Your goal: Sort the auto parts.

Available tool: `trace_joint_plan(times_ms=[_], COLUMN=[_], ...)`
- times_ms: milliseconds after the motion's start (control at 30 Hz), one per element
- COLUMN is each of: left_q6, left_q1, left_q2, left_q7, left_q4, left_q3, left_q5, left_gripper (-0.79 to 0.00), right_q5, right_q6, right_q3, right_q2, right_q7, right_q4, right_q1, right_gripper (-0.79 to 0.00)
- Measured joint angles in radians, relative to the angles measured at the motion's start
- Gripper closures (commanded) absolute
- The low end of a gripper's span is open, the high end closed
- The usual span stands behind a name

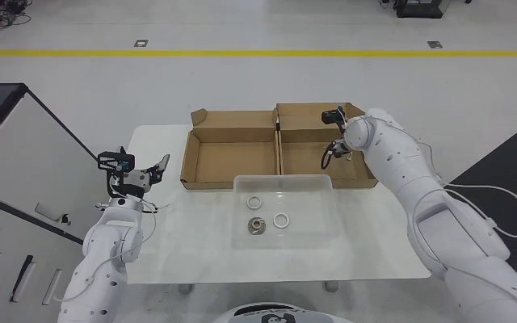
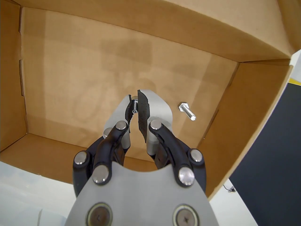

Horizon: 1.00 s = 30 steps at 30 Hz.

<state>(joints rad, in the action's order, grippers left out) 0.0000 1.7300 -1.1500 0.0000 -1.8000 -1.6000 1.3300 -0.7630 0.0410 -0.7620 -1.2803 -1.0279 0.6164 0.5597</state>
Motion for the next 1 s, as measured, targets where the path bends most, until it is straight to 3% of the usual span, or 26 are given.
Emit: trace_joint_plan(times_ms=[667,833,1000], left_q6=[0.0,0.0,0.0], left_q1=[0.0,0.0,0.0], left_q2=[0.0,0.0,0.0], left_q7=[0.0,0.0,0.0], left_q4=[0.0,0.0,0.0], left_q3=[0.0,0.0,0.0], left_q5=[0.0,0.0,0.0], left_gripper=[-0.785,-0.785,-0.785], right_q5=[0.04,0.039,0.036], right_q6=[0.039,0.046,0.049], right_q3=[0.015,0.018,0.02], right_q2=[-0.057,-0.067,-0.075], right_q7=[0.04,0.045,0.051], right_q4=[-0.194,-0.217,-0.237], right_q1=[-0.048,-0.056,-0.061], right_gripper=[0.0,-0.102,-0.151])
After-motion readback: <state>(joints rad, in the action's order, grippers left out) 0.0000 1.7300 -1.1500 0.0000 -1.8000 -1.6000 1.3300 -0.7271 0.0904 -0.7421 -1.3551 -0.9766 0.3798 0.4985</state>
